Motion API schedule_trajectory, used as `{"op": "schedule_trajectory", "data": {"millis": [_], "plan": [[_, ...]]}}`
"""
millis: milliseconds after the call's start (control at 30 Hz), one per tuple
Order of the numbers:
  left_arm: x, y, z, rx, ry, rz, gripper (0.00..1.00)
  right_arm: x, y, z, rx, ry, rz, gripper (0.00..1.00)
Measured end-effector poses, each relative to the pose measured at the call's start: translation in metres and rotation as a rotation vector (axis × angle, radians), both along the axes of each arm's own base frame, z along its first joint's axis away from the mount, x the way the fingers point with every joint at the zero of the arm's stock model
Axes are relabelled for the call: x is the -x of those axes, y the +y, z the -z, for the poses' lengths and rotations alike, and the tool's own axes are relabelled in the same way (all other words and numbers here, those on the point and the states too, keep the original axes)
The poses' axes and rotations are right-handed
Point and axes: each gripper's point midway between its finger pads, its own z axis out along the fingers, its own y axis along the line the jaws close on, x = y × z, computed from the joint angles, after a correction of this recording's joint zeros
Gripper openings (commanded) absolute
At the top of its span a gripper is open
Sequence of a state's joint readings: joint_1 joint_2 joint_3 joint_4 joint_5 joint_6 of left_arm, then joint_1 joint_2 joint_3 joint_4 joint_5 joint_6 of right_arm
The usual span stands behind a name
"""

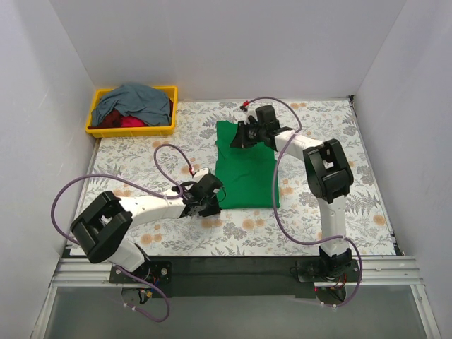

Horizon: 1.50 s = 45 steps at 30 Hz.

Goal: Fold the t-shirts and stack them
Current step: Fold the tshirt

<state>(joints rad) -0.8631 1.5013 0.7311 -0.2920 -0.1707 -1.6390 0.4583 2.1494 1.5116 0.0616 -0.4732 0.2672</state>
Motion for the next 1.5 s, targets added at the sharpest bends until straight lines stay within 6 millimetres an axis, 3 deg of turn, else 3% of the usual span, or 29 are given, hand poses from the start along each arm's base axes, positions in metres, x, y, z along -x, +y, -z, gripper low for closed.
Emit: {"op": "schedule_trajectory", "data": {"millis": [100, 200, 367, 467, 567, 667, 867, 967, 1133, 1267, 1367, 1500], "plan": [[-0.003, 0.001, -0.012, 0.018, -0.022, -0.008, 0.15, -0.006, -0.02, -0.01, -0.011, -0.001, 0.033, 0.21], [-0.019, -0.003, -0.039, 0.071, -0.089, -0.019, 0.17, 0.009, -0.048, -0.018, -0.027, 0.031, 0.052, 0.23], [-0.079, -0.007, -0.094, 0.203, -0.246, -0.078, 0.15, 0.046, -0.085, -0.027, -0.086, 0.073, 0.066, 0.24], [-0.117, -0.01, -0.109, 0.262, -0.306, -0.099, 0.14, 0.056, -0.099, -0.022, -0.118, 0.106, 0.072, 0.24], [-0.145, -0.02, -0.098, 0.295, -0.312, -0.084, 0.11, 0.059, -0.11, -0.012, -0.141, 0.138, 0.083, 0.23], [-0.165, -0.031, -0.068, 0.305, -0.271, -0.062, 0.08, 0.056, -0.118, -0.003, -0.163, 0.164, 0.092, 0.23], [-0.178, -0.03, -0.001, 0.305, -0.157, -0.071, 0.04, 0.044, -0.136, 0.029, -0.193, 0.208, 0.118, 0.23], [-0.193, -0.031, -0.002, 0.342, -0.172, -0.079, 0.02, 0.041, -0.145, 0.046, -0.222, 0.245, 0.133, 0.2], [-0.201, -0.024, -0.001, 0.387, -0.18, -0.097, 0.03, 0.037, -0.158, 0.046, -0.28, 0.246, 0.14, 0.2], [-0.2, -0.017, -0.005, 0.394, -0.189, -0.1, 0.09, 0.039, -0.165, 0.041, -0.295, 0.245, 0.155, 0.27], [-0.192, -0.012, -0.015, 0.387, -0.193, -0.096, 0.17, 0.049, -0.165, 0.026, -0.302, 0.234, 0.16, 0.31], [-0.179, -0.011, -0.058, 0.414, -0.24, -0.068, 0.22, 0.078, -0.155, -0.015, -0.321, 0.17, 0.123, 0.35]]}}
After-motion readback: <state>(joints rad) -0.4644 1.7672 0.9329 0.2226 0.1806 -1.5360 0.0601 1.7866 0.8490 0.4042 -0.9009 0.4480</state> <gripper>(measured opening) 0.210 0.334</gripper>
